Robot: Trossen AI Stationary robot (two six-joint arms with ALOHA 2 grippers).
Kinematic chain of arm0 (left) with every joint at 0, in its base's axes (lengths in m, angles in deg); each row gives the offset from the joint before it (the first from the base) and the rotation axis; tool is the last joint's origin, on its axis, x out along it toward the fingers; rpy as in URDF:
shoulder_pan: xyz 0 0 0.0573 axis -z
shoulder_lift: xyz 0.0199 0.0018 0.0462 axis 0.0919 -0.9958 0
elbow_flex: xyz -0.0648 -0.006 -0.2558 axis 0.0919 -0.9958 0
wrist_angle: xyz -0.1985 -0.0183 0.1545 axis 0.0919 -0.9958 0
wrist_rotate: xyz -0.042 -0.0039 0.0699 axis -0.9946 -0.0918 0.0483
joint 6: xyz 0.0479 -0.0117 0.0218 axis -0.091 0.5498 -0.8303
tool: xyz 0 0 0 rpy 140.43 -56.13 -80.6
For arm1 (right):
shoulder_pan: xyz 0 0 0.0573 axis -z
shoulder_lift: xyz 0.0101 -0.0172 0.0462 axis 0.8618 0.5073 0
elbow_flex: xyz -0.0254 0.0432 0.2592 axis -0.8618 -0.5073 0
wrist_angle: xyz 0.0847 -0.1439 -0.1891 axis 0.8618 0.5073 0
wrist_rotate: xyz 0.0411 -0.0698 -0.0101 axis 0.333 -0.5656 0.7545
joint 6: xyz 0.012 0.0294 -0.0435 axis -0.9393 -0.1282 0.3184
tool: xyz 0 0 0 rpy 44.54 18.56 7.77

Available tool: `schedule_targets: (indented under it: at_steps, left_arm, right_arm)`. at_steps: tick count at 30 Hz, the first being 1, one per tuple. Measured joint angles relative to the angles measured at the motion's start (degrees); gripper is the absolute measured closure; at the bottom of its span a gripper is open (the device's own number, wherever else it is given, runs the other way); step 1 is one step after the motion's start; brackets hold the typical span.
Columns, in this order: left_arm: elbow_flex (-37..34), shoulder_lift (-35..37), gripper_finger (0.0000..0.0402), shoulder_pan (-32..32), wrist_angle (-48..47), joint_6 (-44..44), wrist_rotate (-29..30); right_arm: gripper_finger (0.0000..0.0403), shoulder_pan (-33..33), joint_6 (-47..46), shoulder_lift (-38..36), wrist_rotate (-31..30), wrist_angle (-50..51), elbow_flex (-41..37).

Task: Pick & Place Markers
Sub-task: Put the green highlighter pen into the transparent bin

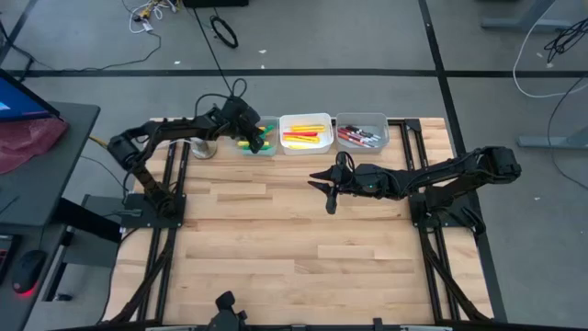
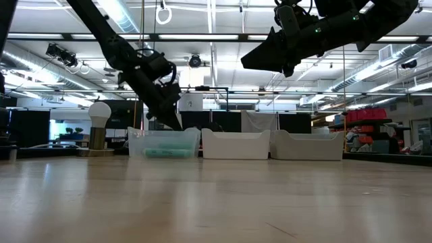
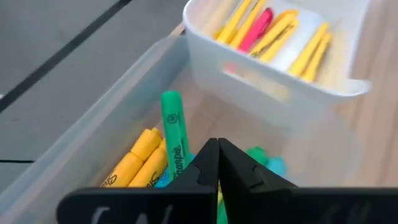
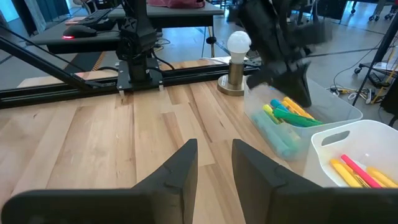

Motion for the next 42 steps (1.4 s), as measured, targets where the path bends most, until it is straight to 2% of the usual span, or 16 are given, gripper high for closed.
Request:
schedule_targets:
  at_steps: [3,7,13,19,26,33,38,42]
  left_arm:
    - [0.00,3.14,0.0397,0.64,-2.57,-0.95,2.09]
    - [0.04,3.37,0.0398,0.77,-2.89,-1.42,4.69]
    - [0.04,-1.38,0.0397,0.73,2.60,1.43,8.35]
    - [0.02,-6.42,0.0397,0.97,6.89,2.53,8.51]
    - [0.02,-7.49,0.0399,1.20,6.54,-0.56,2.56]
    - [0.02,-4.42,0.0393,1.65,5.52,-3.39,3.05]
    - [0.07,-2.84,0.0398,2.10,1.48,-5.28,-3.06]
    - [0.04,-3.21,0.0397,1.37,-4.11,-7.69,-1.97]
  right_arm:
    - [0.0303,0.00,-0.05,0.00,0.02,0.07,-0.01]
    - [0.0303,-0.02,-0.07,0.00,0.01,0.12,-0.01]
    - [0.0303,-0.02,-0.13,0.00,0.02,0.06,-0.01]
    - [0.0303,-0.02,-0.26,0.00,0.02,-0.44,-0.02]
    - [0.0303,0.00,-0.26,0.00,0.00,-0.47,-0.02]
    - [0.0303,-0.02,-0.42,0.00,0.02,-0.47,-0.02]
    - [0.0303,-0.02,-0.42,0.00,0.02,-0.42,-0.02]
    - [0.0303,-0.02,-0.42,0.00,0.01,-0.40,-0.02]
